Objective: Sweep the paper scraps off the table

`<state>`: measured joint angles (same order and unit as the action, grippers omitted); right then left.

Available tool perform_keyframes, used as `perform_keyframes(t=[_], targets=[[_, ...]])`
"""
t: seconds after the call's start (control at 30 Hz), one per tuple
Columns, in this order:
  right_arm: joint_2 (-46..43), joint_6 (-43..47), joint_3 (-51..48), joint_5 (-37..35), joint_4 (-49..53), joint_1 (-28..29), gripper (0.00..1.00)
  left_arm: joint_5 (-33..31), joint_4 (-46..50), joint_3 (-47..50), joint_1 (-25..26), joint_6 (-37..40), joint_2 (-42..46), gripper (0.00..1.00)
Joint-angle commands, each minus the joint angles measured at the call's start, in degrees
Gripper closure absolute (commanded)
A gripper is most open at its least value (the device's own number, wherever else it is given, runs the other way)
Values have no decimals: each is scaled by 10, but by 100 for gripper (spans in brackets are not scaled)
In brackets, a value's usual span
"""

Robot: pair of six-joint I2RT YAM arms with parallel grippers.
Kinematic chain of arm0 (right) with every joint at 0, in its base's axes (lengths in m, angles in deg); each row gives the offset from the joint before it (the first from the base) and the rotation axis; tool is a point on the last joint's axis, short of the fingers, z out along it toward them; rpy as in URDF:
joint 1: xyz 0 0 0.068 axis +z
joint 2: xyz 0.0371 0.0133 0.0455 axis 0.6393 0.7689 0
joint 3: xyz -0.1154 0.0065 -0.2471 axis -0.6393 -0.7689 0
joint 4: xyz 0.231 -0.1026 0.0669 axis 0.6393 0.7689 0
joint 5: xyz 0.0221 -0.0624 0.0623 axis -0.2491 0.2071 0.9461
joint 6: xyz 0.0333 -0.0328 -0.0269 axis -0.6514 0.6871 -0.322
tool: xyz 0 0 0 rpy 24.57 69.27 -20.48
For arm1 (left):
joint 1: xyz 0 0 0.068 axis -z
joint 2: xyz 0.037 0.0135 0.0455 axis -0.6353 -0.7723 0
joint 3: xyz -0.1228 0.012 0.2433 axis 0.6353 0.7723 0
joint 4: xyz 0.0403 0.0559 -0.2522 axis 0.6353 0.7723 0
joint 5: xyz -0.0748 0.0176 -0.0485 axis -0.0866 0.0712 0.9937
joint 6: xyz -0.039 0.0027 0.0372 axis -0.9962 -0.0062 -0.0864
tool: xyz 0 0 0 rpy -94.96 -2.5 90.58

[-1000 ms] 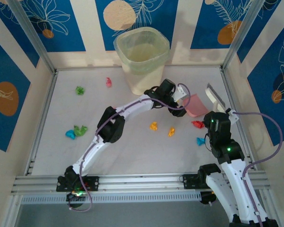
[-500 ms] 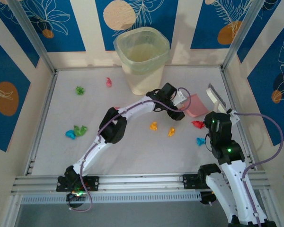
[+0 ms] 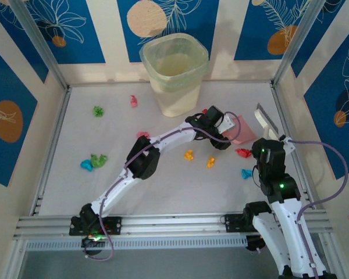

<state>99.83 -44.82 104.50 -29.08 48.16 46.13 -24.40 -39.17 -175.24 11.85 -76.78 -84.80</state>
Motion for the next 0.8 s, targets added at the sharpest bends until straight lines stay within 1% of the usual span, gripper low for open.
perform_keyframes(t=[0.0,0.2,0.33,0.43,0.53,0.77], targets=[[-9,-6,0,1,-21,-3,100,-21,12,-20,5,14,-8,29],[-8,-8,-2,2,-20,-5,100,-39,11,-19,12,26,-7,40],[-9,-8,-1,1,-20,-5,100,-45,2,-16,17,28,-4,57],[-9,-9,-2,1,-20,-6,100,-49,-14,-2,20,26,5,65],[-9,-9,-1,1,-19,-6,100,-53,-53,40,21,19,30,74],[-9,-6,2,0,-16,-6,100,-49,-180,181,23,-12,122,88]])
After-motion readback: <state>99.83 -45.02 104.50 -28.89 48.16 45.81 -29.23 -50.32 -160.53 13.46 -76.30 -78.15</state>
